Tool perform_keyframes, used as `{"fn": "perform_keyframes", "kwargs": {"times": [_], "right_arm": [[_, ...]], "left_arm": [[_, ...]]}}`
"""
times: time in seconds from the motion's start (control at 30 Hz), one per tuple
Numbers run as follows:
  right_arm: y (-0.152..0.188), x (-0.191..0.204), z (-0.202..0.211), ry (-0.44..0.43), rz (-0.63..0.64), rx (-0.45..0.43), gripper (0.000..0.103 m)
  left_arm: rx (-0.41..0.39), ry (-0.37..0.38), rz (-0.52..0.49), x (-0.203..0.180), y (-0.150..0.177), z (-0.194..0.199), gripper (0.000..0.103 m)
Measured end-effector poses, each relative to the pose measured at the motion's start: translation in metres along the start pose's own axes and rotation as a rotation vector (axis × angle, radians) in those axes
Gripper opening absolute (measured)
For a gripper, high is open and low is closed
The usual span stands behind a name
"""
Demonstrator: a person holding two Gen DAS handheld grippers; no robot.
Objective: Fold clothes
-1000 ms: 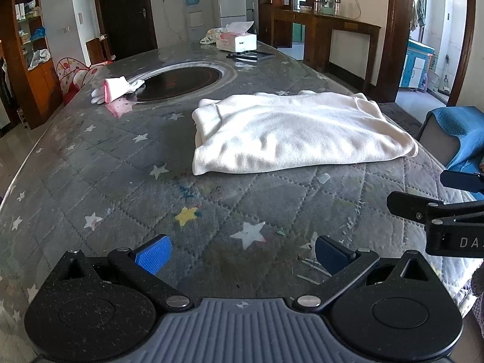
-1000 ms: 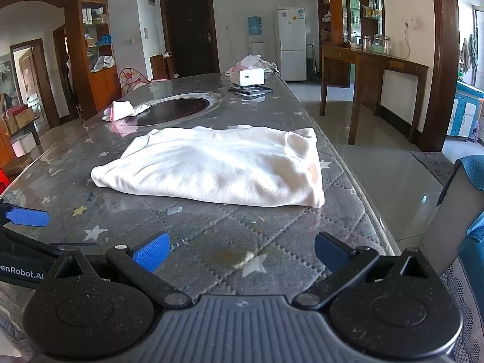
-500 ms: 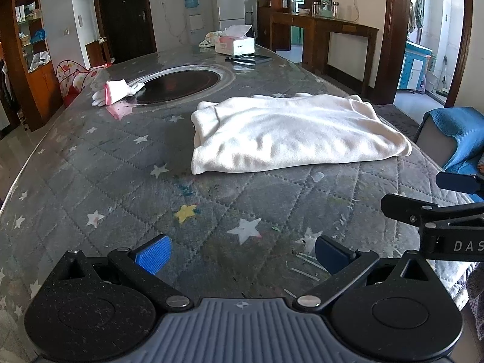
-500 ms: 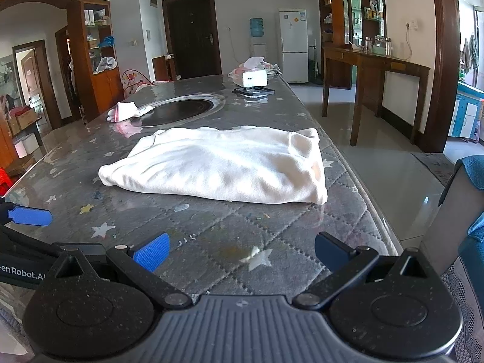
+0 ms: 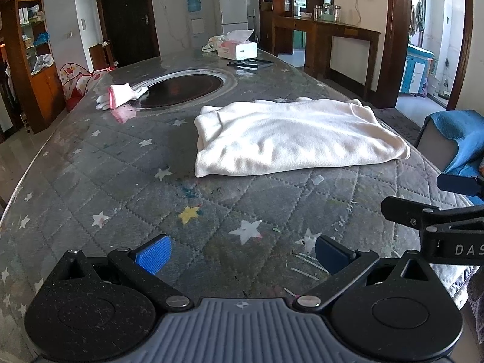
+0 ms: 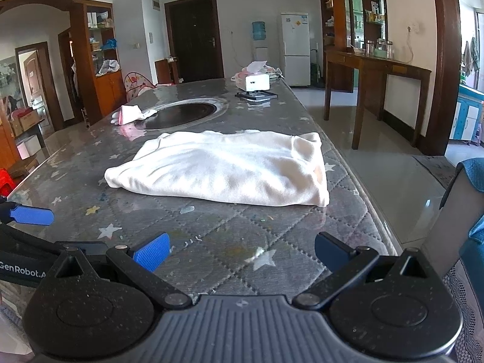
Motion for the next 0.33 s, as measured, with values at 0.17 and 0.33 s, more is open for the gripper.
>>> {"fn": "perform_keyframes", "kwargs": {"times": [0.17,0.33], "right_arm": [[-0.0005,0.0011,-0.0005,-0.002,0.003,0.0,0.103],[-0.0009,0.0022,-0.0017,-0.005,0.006,0.001,0.103]], "left_arm": [[-0.014,-0.012,-0.002,0.0009,-0.0005,0.0007,0.103],[-0.011,-0.019,-0.002,0.003,-0.0013,-0.0013,0.103]]}}
Point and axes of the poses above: each gripper's, at about its wrist camera, not at the fingertips, and z roughly against the way its jaws point, x to its left, y to its underside, the point moved 2 cm from there along -z, roughly the way its jaws point, and after that the axes turned 3 degrees about -x, right-handed, at the moved point
